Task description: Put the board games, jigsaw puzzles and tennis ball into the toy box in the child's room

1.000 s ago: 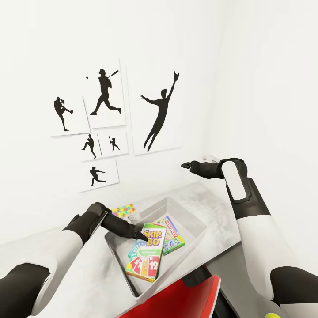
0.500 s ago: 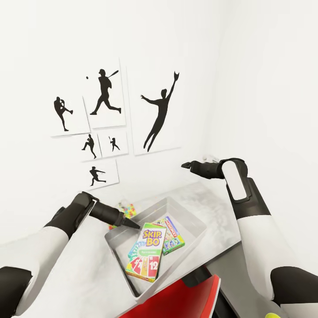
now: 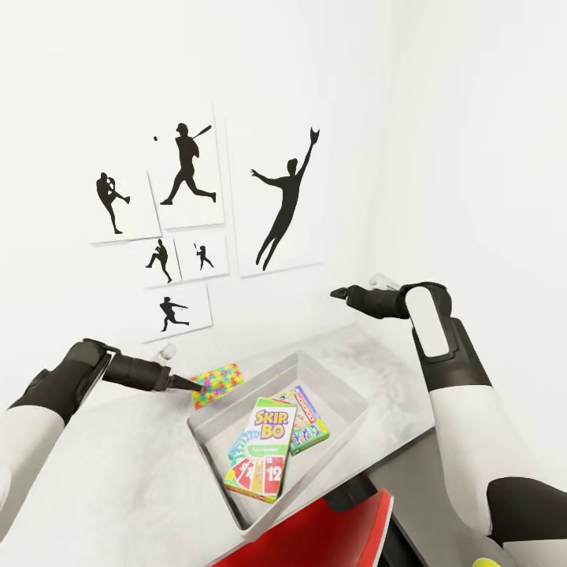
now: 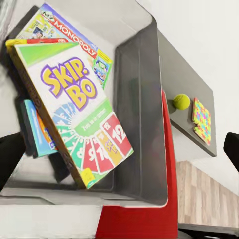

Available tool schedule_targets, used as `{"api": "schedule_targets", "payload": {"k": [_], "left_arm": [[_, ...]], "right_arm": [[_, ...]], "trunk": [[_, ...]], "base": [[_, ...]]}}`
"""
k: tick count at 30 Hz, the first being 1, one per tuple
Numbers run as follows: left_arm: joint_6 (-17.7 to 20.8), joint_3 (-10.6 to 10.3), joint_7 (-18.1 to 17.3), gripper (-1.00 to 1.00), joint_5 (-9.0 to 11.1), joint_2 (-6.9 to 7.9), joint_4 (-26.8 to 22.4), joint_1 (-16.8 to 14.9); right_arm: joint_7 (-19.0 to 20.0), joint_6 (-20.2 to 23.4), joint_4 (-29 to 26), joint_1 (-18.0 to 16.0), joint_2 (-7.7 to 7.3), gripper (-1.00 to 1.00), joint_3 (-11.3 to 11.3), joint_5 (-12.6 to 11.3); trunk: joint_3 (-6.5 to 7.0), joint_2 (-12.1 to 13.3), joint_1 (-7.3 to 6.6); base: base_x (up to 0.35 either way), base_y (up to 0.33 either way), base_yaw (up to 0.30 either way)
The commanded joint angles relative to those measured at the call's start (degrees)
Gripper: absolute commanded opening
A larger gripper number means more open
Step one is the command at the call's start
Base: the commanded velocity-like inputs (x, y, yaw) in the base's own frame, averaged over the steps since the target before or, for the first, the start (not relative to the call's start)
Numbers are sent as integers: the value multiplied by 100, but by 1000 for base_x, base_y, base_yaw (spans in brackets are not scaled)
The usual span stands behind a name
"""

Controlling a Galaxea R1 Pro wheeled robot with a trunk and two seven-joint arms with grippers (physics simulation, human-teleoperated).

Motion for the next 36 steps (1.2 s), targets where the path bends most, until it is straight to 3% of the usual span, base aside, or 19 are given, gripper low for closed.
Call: {"api": "schedule_targets", "payload": {"k": [1, 4, 5, 8, 9, 12, 13, 16, 19, 28, 36], "left_arm": [[53, 24, -53, 100, -38, 182, -2, -2], [28, 62, -53, 100, 1, 434, 2, 4], [-19, 97, -53, 100, 72, 593, 5, 9], [-122, 150, -53, 100, 263, 834, 8, 25], [-185, 174, -53, 100, 441, 997, 18, 38], [-247, 194, -53, 100, 733, 1226, 32, 70], [-273, 199, -53, 100, 917, 1364, 37, 111], [-331, 204, -53, 100, 1197, 1590, 43, 254], [-426, 211, -53, 100, 1377, 1725, 50, 456], [-644, 223, -53, 100, 1666, 1813, 79, 986], [-700, 236, -53, 100, 1689, 1675, 106, 1125]], "right_arm": [[-52, 18, -98, 57, -11, 100, -58, -107], [-43, 18, -310, 204, -22, 100, -124, -218], [-38, 18, -488, 319, -26, 100, -153, -320], [-33, 18, -740, 468, -30, 100, -178, -469], [-32, 18, -882, 549, -31, 100, -187, -541], [-30, 18, -1055, 652, -32, 100, -195, -606], [-28, 18, -1160, 714, -33, 100, -195, -632], [-23, 18, -1393, 882, -33, 100, -195, -663], [-21, 18, -1674, 1112, -28, 100, -195, -680], [-20, 18, -1980, 1525, -19, 100, -187, -759], [-71, -23, -1948, 1557, -3, 100, -155, -710]], "trunk": [[-14, -13, 4], [-14, -13, 4], [-14, -13, 4], [-14, -13, 4], [-14, -13, 4], [-14, -13, 4], [-14, -13, 4], [-14, -13, 4], [-14, -13, 4], [-14, -13, 4], [21, -13, 4]], "base": [[0, 0, 0], [0, 0, 0], [0, 0, 0], [0, 0, 0], [0, 0, 0], [0, 0, 0], [0, 0, 0], [-5, 0, 0], [-47, 0, 0], [-27, 0, 0], [-1, 0, -15]]}}
